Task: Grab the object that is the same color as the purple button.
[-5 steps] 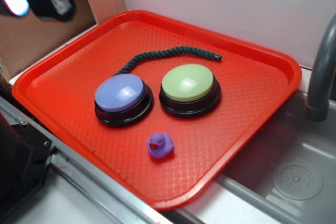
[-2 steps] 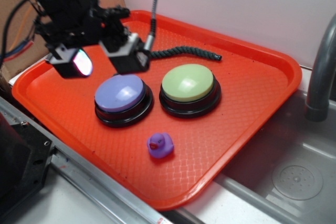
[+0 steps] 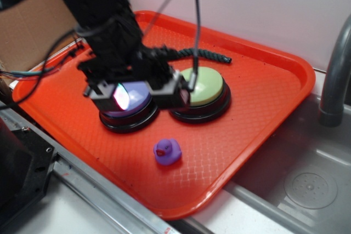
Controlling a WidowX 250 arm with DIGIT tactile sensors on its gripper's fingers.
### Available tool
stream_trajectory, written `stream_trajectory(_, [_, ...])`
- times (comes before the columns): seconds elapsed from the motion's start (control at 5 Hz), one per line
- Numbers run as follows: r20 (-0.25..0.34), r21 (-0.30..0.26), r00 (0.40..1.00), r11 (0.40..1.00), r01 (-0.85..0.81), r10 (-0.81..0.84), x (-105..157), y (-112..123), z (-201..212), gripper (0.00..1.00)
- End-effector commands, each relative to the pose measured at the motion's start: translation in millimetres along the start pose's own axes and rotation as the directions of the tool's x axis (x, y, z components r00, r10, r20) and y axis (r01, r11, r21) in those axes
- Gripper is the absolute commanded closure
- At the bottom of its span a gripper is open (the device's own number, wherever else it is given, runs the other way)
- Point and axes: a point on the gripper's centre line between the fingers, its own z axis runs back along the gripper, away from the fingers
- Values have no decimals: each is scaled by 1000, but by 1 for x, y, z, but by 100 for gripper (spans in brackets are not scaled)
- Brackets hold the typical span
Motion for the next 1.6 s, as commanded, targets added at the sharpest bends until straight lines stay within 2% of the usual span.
stream_trajectory(0.0, [-41,2,999,1000,4,-4,-1,-7,-33,0])
stream_trajectory(0.4, [-67,32,998,999,8,-6,-6,-8,-55,0])
stream_trajectory(0.6, [-38,45,999,999,-19,21,-4,-7,-55,97])
stream_trajectory(0.8, [-40,25,998,999,-37,38,1,-2,-44,100])
stream_trajectory(1.0, [-20,28,1000,999,-18,18,7,2,-28,100])
stream_trajectory(1.2, [-27,38,997,996,79,-78,25,13,4,100])
stream_trajectory(1.4, [-51,80,986,984,161,-157,56,29,51,100])
